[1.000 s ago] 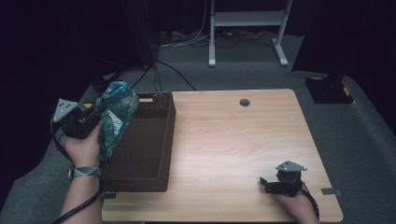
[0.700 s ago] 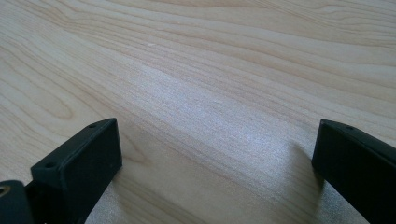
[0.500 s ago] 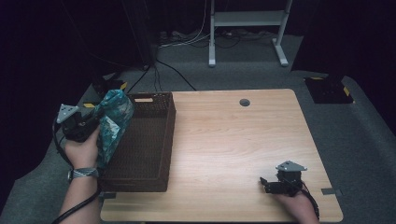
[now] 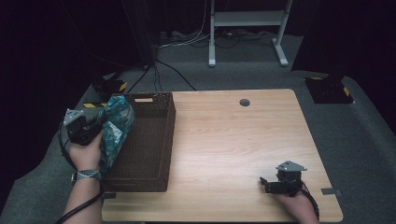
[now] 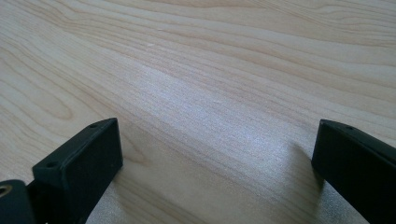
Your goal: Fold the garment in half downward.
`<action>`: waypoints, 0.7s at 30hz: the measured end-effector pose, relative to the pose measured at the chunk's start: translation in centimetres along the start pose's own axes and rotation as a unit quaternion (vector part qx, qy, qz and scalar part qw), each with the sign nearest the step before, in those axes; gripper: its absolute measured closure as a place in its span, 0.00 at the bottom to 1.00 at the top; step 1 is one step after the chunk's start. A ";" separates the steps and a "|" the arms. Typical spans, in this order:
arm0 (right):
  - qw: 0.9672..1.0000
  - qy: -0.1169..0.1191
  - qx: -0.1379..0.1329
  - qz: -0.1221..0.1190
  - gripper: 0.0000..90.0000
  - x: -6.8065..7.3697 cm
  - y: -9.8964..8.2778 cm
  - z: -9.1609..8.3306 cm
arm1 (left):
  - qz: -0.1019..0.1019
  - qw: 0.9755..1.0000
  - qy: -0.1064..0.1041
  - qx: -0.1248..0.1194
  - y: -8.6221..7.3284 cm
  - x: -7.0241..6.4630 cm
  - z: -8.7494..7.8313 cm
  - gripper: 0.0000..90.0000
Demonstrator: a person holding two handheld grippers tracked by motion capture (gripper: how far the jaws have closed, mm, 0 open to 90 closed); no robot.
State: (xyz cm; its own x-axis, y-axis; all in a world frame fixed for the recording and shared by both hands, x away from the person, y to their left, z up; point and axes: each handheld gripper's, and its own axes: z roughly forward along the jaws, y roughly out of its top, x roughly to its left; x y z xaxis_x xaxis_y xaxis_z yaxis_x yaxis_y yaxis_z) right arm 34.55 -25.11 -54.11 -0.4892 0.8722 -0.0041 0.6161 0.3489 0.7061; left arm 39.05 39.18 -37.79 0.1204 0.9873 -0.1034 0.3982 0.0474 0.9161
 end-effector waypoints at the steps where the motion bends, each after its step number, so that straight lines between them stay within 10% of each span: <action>1: 1.000 0.000 0.000 0.000 0.02 0.0 0.0 0.0 | 0.000 1.000 0.000 0.002 -0.1 0.0 0.1 0.89; 21: 1.000 0.001 0.000 0.000 0.02 0.0 0.0 0.0 | -0.007 0.999 0.004 0.032 -1.2 0.1 1.3 0.89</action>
State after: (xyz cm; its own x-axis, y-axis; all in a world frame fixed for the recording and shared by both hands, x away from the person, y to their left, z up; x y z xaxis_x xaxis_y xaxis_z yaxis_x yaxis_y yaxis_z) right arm 34.55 -25.11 -54.11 -0.4900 0.8717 -0.0035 0.6158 0.3490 0.7064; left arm 39.73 39.07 -39.40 0.1077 0.9877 -0.1133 0.4568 0.0521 0.8880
